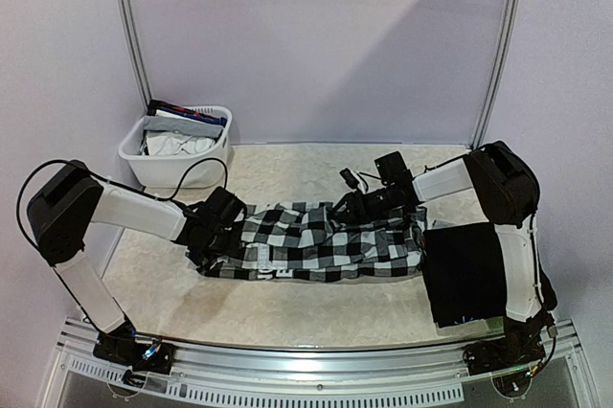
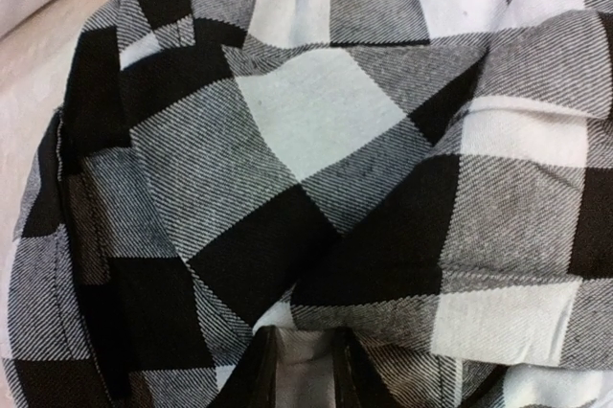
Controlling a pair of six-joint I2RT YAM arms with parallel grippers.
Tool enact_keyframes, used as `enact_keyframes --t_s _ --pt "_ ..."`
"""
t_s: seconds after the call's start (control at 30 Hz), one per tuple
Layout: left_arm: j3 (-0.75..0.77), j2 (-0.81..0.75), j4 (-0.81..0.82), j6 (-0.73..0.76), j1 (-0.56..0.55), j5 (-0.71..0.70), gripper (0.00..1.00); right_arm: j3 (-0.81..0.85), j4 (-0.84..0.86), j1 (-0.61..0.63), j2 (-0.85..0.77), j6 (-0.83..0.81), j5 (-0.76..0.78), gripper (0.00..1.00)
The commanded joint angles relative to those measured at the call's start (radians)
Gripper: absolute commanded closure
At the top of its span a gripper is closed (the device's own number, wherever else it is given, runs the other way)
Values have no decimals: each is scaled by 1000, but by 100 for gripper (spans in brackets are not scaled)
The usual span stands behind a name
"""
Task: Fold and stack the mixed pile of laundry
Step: Fold the 1/3-folded shirt at the center of the board, then adjust the rectangle-folded shirt at the center of the board.
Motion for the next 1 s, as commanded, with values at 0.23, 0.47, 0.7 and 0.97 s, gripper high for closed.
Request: enact_keyframes --t_s 0.23,0.47,0.7,0.97 --pt "-21 69 -15 -20 17 32 79 -51 57 36 -44 -30 -118 58" --pt "-23 73 -11 -22 17 38 80 -38 17 31 -61 -25 -60 76" --pt "-27 76 -6 -33 17 40 81 8 -181 10 -109 -31 109 93" --pt "-33 68 1 -42 17 40 82 -13 -401 9 -276 -81 379 97"
